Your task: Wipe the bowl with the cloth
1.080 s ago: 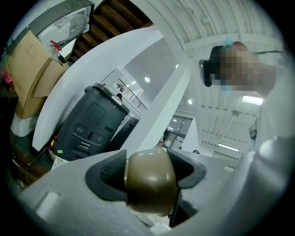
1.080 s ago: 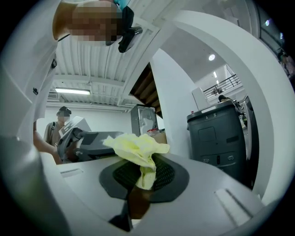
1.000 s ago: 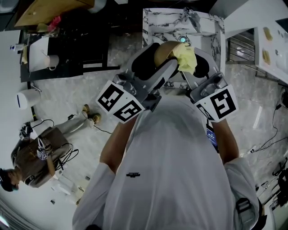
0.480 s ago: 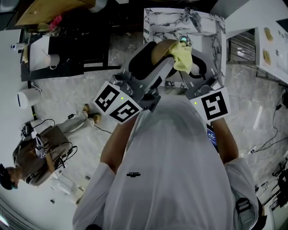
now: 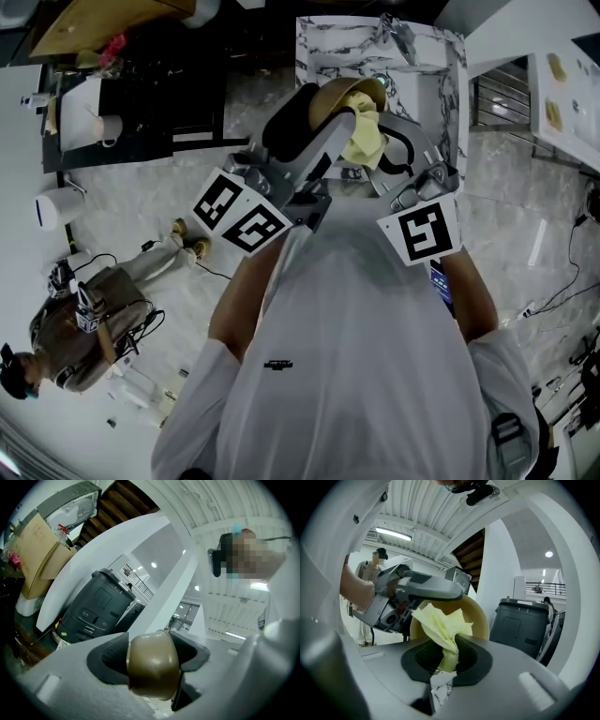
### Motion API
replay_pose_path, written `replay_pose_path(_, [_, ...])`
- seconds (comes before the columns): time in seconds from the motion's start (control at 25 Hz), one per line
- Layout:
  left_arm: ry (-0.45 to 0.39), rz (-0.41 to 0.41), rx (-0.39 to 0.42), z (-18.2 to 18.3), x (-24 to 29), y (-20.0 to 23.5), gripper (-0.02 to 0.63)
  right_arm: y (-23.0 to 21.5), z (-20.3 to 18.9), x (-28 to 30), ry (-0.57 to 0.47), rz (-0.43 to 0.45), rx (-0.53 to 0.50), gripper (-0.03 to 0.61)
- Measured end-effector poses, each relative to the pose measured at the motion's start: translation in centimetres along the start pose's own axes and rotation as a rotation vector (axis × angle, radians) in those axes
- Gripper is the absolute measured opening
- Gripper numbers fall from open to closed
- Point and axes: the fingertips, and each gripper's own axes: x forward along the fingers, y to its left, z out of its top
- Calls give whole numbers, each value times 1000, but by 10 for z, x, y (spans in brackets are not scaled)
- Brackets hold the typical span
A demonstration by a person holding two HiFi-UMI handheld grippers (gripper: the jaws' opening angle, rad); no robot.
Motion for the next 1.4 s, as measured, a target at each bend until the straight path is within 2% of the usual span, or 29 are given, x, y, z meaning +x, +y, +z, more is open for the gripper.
replay_pose_path(0.2, [8, -8, -1, -1, 3, -2, 278, 10, 5, -1, -9, 37, -13, 41])
replay_pose_path(0.36, [19, -12, -1, -6, 4, -4, 278, 21, 14, -2, -62, 86, -15, 41])
replay_pose_path(0.52, [33, -13, 12, -11, 3, -6, 278, 23, 20, -2, -95, 97, -15, 41])
replay_pose_path(1.0, [49, -17, 68, -16, 2, -15, 278, -1, 30, 1, -133, 12, -45, 43])
replay_pose_path(1.4, [22, 4, 92, -10, 0, -13, 278, -19, 19, 8, -83, -35, -16, 43])
